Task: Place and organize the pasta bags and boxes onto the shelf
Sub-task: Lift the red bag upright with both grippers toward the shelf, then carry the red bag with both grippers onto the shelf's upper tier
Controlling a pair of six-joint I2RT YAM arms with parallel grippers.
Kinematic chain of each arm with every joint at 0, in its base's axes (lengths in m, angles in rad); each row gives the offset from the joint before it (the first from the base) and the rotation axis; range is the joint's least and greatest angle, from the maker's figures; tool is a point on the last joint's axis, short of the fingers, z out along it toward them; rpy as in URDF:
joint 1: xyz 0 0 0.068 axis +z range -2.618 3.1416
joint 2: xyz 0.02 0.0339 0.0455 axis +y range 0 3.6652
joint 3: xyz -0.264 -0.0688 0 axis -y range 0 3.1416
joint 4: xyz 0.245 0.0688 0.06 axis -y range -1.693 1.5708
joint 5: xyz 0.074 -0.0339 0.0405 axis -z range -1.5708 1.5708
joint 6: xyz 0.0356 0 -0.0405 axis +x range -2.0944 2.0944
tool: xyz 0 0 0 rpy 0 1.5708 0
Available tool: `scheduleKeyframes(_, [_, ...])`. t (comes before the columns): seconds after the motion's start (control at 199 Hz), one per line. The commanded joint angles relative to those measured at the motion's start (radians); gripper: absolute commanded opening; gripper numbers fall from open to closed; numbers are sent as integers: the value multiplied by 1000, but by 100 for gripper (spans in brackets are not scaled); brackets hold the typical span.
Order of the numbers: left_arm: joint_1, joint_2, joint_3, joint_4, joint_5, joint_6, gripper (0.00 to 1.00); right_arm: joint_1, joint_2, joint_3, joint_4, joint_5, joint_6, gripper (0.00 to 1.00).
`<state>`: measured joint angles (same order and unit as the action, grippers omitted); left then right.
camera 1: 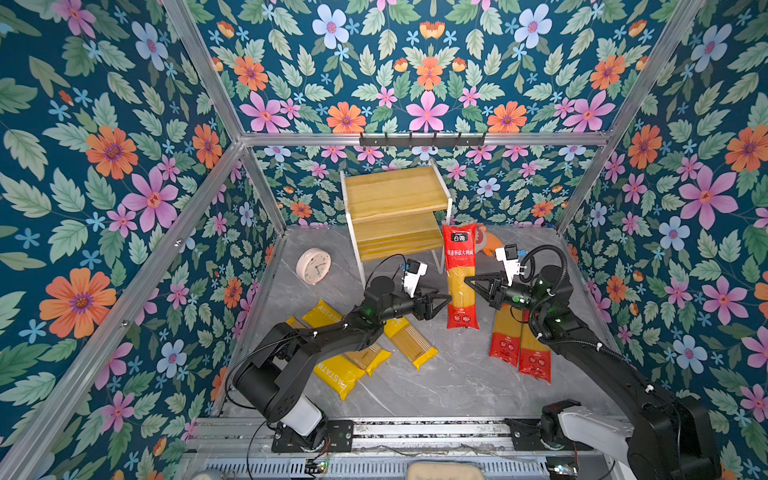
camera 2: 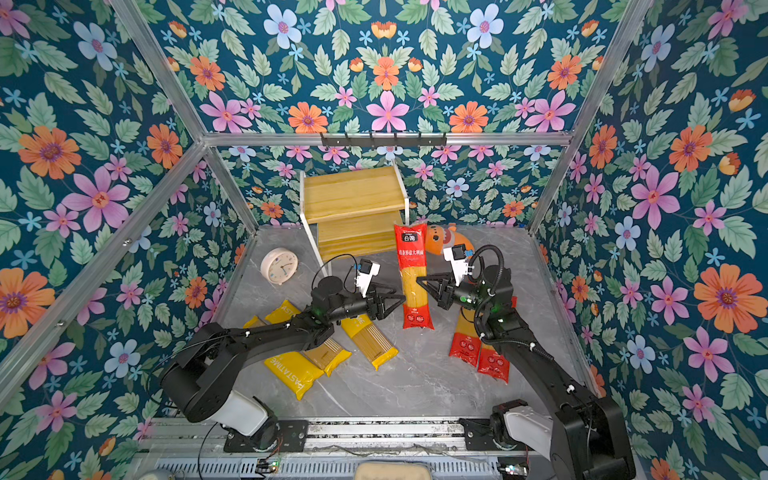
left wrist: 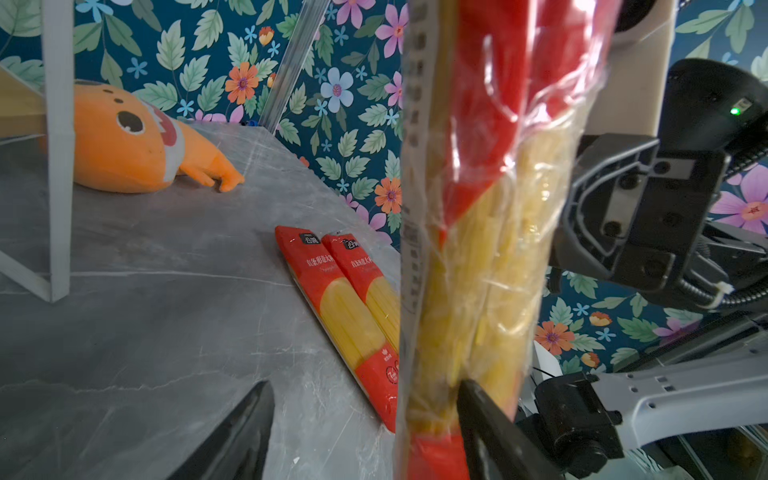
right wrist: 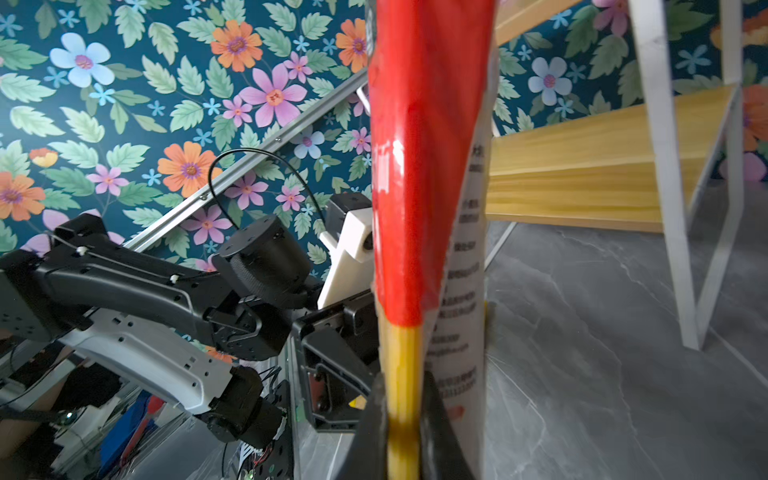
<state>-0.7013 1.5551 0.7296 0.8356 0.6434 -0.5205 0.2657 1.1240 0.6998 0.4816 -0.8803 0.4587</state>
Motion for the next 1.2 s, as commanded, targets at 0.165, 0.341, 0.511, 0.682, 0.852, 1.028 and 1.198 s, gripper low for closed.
scheduleKeyframes(0.165, [16,-55,-23,86,91,23,70,52,30,69,54,-79,-35,0])
scheduleKeyframes(0.341, [82,-81,-79,238,155,-93,72,51,37,68,71,-62,-13,0])
scheduleKeyframes(0.511, [85,-54,-69,375,180,-187,73,74,74,57,175,-62,78,0])
scheduleKeyframes(0.682, [85,-10,-51,443,180,-233,71,104,109,43,281,-38,150,0])
scheduleKeyframes(0.852, [85,13,-27,456,180,-259,58,120,146,50,336,-4,213,0])
scheduleKeyframes(1.028, [102,-22,-8,366,144,-252,30,120,164,100,216,22,244,11])
scheduleKeyframes(1.198, [145,-93,67,82,102,-216,18,112,146,145,1,13,200,42])
